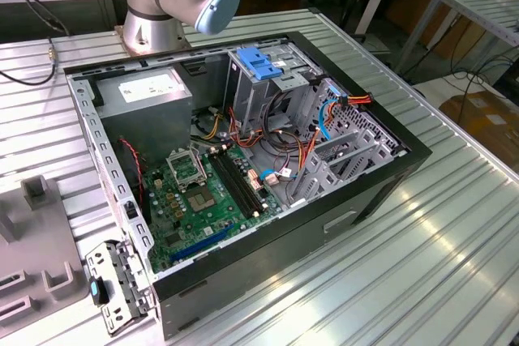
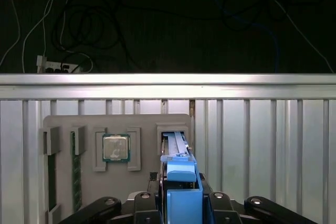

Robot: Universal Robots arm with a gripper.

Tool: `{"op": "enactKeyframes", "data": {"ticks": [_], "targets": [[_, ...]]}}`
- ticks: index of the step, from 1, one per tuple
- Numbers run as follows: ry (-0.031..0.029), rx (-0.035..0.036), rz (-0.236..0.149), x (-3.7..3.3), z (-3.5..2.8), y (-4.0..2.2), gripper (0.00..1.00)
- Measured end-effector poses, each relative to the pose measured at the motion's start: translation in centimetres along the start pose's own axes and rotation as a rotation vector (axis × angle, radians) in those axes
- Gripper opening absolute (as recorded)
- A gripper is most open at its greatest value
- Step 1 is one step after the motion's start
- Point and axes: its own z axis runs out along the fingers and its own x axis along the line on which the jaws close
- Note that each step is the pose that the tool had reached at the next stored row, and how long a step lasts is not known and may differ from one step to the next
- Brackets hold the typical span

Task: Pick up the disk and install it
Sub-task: 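Pick up the disk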

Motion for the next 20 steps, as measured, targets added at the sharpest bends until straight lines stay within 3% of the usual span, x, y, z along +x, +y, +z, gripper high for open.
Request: {"op": "enactKeyframes", "data": {"ticks": [20], "targets": [[0.0000,0.0001,0.000,0.00,-1.85,0.00,0.37]]}}
